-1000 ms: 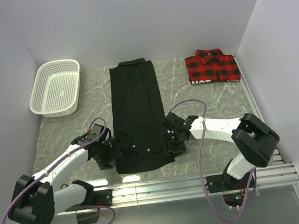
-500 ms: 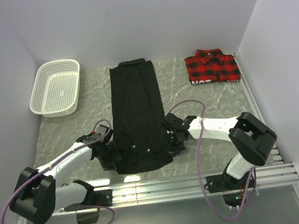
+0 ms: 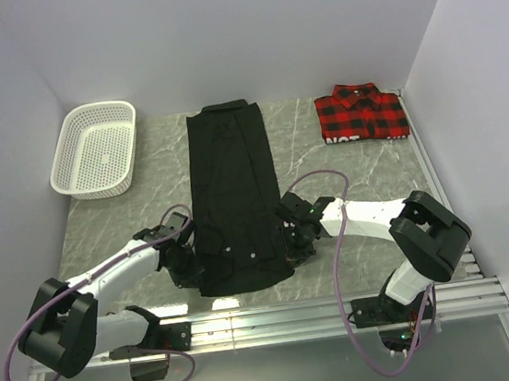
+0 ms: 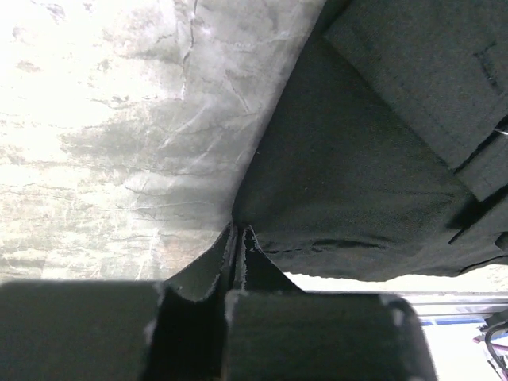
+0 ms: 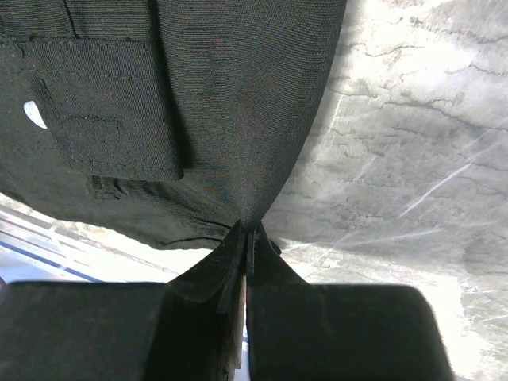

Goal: Fold and stack the long sleeve shirts
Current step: Fold the shirt

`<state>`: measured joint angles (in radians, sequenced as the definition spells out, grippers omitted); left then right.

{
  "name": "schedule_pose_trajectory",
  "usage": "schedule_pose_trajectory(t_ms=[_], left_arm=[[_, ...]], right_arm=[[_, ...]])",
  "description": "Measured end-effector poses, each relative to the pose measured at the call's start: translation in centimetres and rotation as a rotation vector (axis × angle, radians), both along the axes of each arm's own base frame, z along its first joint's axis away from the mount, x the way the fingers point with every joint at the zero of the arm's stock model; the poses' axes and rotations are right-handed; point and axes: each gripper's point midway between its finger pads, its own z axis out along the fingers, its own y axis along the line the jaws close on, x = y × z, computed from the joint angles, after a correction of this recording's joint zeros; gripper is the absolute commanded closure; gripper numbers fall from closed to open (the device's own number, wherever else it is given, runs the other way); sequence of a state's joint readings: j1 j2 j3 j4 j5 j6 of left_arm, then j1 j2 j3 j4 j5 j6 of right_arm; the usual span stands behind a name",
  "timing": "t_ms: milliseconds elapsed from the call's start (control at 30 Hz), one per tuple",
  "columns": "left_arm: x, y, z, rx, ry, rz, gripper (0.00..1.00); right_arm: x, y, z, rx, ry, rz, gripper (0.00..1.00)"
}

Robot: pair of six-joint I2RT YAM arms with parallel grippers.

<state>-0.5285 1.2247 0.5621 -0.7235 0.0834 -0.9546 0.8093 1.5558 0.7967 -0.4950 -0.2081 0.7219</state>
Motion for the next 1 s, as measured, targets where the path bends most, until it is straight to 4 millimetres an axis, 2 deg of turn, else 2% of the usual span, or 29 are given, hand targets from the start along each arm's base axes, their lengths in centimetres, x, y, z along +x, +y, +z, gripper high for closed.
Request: schedule_pose_trajectory(t_ms=[167, 333, 533, 733, 867, 1000], left_arm=[[0.0, -0.5, 0.5, -0.031, -0.014, -0.008, 0.99], [-0.1, -1.1, 2.0, -0.082, -0.047, -0.021, 0.99], [-1.4, -2.5, 4.1, -0.168, -0.06, -0.086, 0.99], [-2.5, -2.6, 5.7, -0.204, -0.075, -0.101, 1.0], [-0.8, -2.9, 7.5, -0.196, -0.14, -0.083, 1.0], [2.2, -3.5, 8.6, -0.169, -0.221, -0.052, 0.99]], right_arm=[[0.1, 0.0, 0.6, 0.012, -0.02, 0.002, 1.0], [-0.1, 0.2, 1.9, 0.041, -0.052, 0.027, 1.0], [-2.2, 0.5, 3.6, 0.063, -0.067, 0.11, 1.0], [-3.6, 0.0, 4.8, 0.067, -0.072, 0.146, 1.0], [-2.9, -0.6, 5.5, 0.024, -0.104, 0.132, 1.0], [-0.5, 0.0, 7.2, 0.025, -0.175, 0.106, 1.0]])
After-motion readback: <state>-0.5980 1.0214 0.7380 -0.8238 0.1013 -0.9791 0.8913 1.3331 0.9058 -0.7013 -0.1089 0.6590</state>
